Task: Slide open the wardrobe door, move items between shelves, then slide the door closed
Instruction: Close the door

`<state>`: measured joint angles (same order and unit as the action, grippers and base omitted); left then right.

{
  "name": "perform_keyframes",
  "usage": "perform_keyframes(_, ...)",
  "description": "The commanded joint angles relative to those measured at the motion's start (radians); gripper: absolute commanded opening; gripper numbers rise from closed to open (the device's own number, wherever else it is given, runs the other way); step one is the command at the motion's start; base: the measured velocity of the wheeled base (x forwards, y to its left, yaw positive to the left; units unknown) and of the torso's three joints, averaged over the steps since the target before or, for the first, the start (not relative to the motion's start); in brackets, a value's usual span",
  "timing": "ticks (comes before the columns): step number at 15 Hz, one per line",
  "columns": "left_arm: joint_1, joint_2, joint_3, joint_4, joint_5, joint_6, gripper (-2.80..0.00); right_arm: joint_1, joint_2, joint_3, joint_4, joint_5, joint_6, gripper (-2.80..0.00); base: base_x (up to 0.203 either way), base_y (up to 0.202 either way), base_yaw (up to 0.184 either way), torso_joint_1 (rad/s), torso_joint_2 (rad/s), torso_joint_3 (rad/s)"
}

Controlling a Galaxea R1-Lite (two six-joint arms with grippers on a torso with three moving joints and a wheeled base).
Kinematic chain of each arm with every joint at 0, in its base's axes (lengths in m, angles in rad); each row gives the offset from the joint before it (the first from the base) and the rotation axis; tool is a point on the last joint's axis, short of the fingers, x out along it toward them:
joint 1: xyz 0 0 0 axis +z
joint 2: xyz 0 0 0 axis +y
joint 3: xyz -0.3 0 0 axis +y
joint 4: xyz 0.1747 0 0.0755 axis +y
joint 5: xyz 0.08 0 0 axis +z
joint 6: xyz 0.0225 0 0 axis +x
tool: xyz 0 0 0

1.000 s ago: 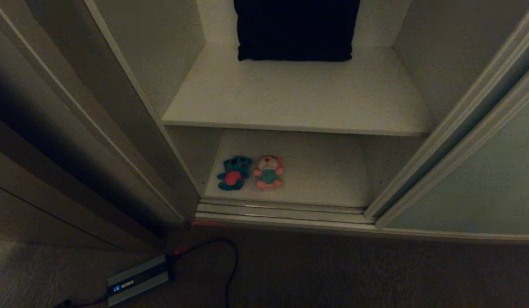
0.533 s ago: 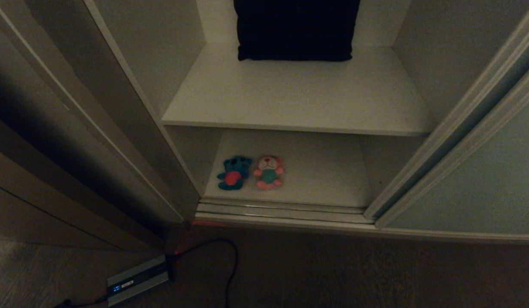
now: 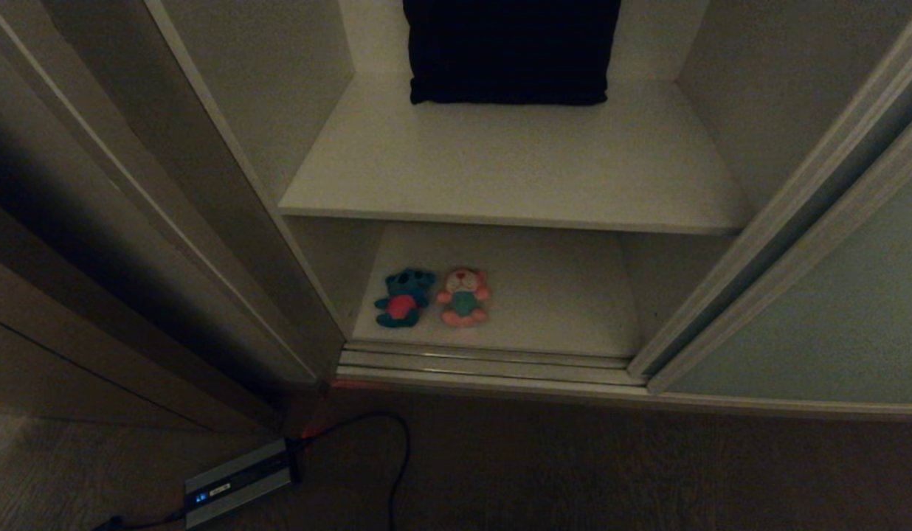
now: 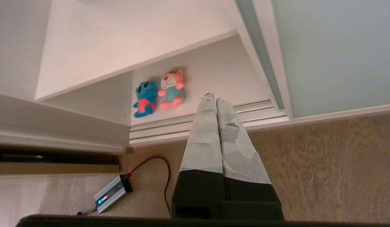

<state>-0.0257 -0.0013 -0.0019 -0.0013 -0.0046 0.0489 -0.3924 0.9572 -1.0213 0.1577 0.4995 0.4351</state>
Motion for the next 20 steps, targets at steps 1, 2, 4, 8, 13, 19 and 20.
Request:
perform_keyframes(1, 0.000, 0.000, -0.001, 0.000, -0.001, 0.000, -2.80, -0.031, 0.053, -0.009, -0.016, 0.011, 0.002, -2.80, 0.000, 0.000, 0.000, 0.000, 0.00, 0.000)
perform_keyframes(2, 0.000, 0.000, 0.000, 0.000, 0.000, 0.000, -2.80, -0.058, 0.065, -0.013, -0.030, 0.034, 0.002, -2.80, 0.000, 0.000, 0.000, 0.000, 0.00, 0.000)
perform_keyframes(4, 0.000, 0.000, 0.000, 0.000, 0.000, 0.000, -2.80, -0.090, 0.085, -0.013, -0.049, 0.070, 0.002, -2.80, 0.000, 0.000, 0.000, 0.000, 0.00, 0.000)
perform_keyframes(8, 0.000, 0.000, -0.001, 0.000, 0.000, 0.000, -2.80, -0.095, 0.146, -0.013, -0.102, 0.070, 0.002, -2.80, 0.000, 0.000, 0.000, 0.000, 0.00, 0.000)
perform_keyframes(13, 0.001, 0.000, -0.001, 0.000, 0.000, 0.000, -2.80, -0.089, 0.231, -0.005, -0.199, 0.070, 0.002, -2.80, 0.000, 0.000, 0.000, 0.000, 0.00, 0.000)
perform_keyframes(19, 0.000, 0.000, 0.000, 0.000, 0.000, 0.000, -2.80, -0.068, 0.298, -0.014, -0.268, 0.069, 0.002, -2.80, 0.000, 0.000, 0.000, 0.000, 0.00, 0.000)
perform_keyframes(20, 0.001, 0.000, -0.001, 0.000, 0.000, 0.000, -2.80, -0.066, 0.312, -0.018, -0.278, 0.069, 0.002, -2.80, 0.000, 0.000, 0.000, 0.000, 0.00, 0.000)
